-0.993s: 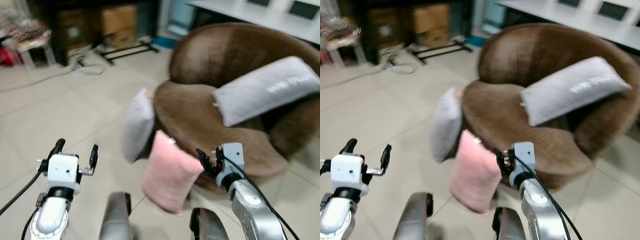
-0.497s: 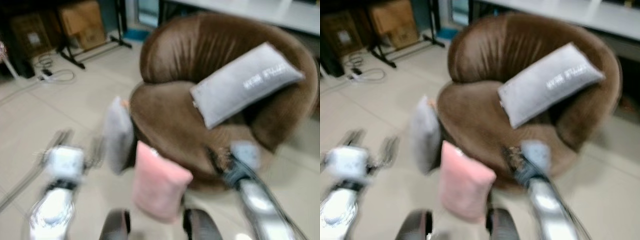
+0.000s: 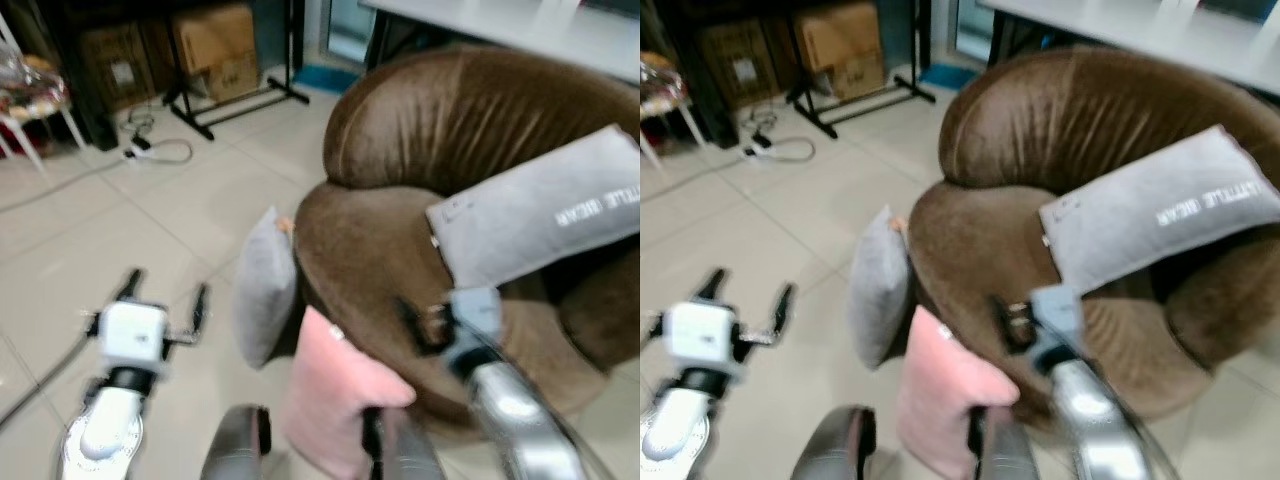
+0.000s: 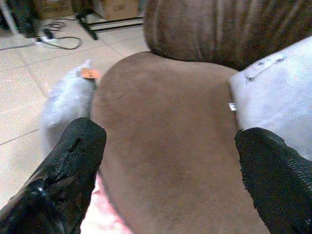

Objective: Move the pillow to the sofa from floor

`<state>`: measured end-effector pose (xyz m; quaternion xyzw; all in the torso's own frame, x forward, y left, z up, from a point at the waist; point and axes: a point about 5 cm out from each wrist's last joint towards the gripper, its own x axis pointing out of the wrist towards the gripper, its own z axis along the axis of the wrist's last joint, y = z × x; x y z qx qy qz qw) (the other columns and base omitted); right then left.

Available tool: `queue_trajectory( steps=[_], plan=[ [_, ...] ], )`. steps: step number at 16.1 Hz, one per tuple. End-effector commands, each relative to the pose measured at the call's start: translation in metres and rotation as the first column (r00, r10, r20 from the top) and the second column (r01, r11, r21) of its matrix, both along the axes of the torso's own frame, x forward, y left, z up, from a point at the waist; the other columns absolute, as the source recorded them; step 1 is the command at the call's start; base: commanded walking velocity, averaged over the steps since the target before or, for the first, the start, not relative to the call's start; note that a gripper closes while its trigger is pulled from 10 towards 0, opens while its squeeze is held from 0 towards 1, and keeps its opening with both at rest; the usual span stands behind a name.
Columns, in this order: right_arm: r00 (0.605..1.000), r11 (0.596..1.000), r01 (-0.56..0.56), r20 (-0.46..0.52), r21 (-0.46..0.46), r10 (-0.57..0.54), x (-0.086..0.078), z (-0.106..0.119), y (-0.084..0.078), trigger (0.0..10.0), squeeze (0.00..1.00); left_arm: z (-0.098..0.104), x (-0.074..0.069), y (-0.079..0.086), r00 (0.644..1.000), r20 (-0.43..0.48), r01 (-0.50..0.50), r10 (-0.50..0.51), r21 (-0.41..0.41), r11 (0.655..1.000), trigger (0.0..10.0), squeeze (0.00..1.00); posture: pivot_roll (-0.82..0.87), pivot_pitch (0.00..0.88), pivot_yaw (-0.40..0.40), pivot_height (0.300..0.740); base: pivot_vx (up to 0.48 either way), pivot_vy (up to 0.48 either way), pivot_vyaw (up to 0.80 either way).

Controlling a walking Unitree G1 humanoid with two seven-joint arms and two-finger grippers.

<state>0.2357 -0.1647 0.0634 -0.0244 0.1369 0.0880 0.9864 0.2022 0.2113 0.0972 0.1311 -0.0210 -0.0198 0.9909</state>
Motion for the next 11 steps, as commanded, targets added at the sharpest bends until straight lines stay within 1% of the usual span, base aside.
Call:
queue_trajectory(
  steps=[1,3,6,11],
  plan=[
    [0.999,1.0,-0.029,-0.02,-0.005,0.028,0.0013,-0.0024,0.0049,10.0,1.0,0.004,0.0003,0.0039,1.0,0.011,0.002,-0.002,0.018,1.0,10.0,0.0,0.03,0.023,-0.041,0.6,0.0,0.0,0.0],
    [0.997,0.998,-0.062,-0.043,0.014,0.062,0.0026,-0.0048,0.0039,10.0,1.0,0.0023,-0.0005,0.0043,1.0,-0.006,0.018,-0.017,0.029,0.999,10.0,0.0,0.03,0.018,-0.048,0.6,0.0,0.0,0.0],
    [0.994,0.994,-0.105,-0.04,0.029,0.106,0.0043,-0.004,0.0067,10.0,1.0,0.0019,-0.0007,0.0046,1.0,-0.008,0.018,-0.018,0.031,0.999,10.0,0.0,0.03,0.013,-0.055,0.58,0.0,0.0,0.0],
    [0.986,0.987,-0.159,-0.056,0.014,0.159,0.0082,-0.0058,0.0077,10.0,1.0,-0.0008,-0.0022,0.0022,1.0,-0.012,0.019,-0.018,0.026,0.999,10.0,0.0,0.03,0.003,-0.077,0.545,0.0,0.0,0.0]
  ],
)
